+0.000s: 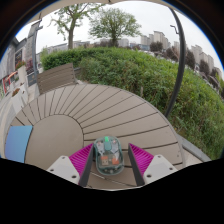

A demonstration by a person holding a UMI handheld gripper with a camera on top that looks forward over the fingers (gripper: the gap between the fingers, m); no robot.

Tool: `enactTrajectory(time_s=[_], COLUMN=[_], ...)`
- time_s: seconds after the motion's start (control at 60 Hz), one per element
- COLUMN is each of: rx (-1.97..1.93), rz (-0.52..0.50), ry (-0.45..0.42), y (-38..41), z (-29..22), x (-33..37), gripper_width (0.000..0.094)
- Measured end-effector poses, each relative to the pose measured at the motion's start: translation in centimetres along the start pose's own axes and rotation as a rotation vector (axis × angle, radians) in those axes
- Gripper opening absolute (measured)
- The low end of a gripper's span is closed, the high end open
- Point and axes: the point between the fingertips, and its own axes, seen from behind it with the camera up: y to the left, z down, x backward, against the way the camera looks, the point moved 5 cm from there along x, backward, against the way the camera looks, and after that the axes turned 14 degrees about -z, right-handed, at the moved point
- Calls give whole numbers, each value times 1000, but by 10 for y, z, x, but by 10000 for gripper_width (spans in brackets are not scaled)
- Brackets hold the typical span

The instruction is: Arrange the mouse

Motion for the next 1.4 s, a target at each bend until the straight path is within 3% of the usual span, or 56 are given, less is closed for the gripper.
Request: enactTrajectory(time_s=[0.033,0.1,0.233,0.35,0.567,0.717,0.817,0.933,1.0,1.05,1.1,1.117,1.15,1.4], rx=[11,35,-6,-2,-61,-44,-28,32,45,52,51,53,48,23], rz=[1,55,46,-13,-158,-215,-198,-141,-124,-110,-85,-83,-82,-33], ry=[6,28,70,36,-18,4,30,12,69,58,66,68,61,112], y=[1,-4,9,44,181,294,350,386,396,400,401,403,404,413], z=[0,-1,-10,-51,-96,-70,-35,7,33,33,26,23,14,-35], x=[2,3,18,48,62,42,17,-18,-32,-32,-21,-17,-6,135], gripper_width=[443,401,386,387,386,388,392,433,482,584,841,860,824,849])
